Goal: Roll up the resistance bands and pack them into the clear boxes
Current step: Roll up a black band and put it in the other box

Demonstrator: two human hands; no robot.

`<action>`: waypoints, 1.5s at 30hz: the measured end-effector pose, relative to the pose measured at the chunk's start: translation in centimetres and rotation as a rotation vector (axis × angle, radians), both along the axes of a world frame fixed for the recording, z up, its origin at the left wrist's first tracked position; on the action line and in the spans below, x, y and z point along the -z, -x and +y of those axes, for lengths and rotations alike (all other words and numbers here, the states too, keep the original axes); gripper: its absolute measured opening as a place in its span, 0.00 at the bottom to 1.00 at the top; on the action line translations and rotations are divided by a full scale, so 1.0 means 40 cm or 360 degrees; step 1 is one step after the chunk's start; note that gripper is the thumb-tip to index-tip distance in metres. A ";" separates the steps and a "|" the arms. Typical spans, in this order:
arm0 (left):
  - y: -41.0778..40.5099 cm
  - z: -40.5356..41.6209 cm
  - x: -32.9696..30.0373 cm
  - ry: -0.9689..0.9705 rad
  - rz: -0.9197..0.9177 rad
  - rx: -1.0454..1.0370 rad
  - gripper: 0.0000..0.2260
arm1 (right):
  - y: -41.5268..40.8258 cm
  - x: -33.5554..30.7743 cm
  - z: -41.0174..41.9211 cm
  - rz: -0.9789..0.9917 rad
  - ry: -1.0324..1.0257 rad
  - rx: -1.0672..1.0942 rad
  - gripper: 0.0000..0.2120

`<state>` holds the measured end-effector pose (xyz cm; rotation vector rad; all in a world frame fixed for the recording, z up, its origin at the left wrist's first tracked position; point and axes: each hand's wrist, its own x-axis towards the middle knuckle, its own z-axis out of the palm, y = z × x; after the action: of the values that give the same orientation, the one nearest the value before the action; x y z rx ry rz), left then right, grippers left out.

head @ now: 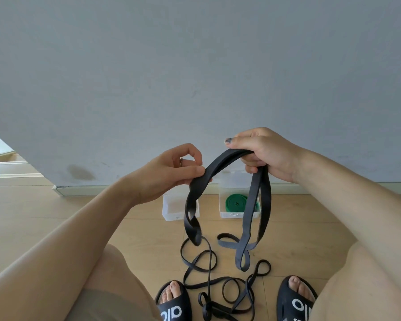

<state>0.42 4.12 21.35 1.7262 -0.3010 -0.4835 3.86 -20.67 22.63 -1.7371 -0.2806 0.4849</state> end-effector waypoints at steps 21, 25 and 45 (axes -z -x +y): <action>-0.009 -0.079 0.052 -0.0639 -0.0571 -0.0141 0.03 | -0.012 0.004 -0.002 0.0143 -0.0252 0.0292 0.18; -0.012 -0.071 0.048 -0.0793 -0.0565 -0.0105 0.07 | -0.016 -0.002 -0.017 0.0180 -0.0360 0.0425 0.17; 0.004 -0.080 0.021 -0.0677 -0.0720 -0.0080 0.09 | -0.031 0.007 -0.058 0.0078 -0.0069 0.0734 0.13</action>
<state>0.27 0.92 20.51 2.2509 -0.5017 -0.1140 5.12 -23.00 22.34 -1.6775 0.1451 0.1818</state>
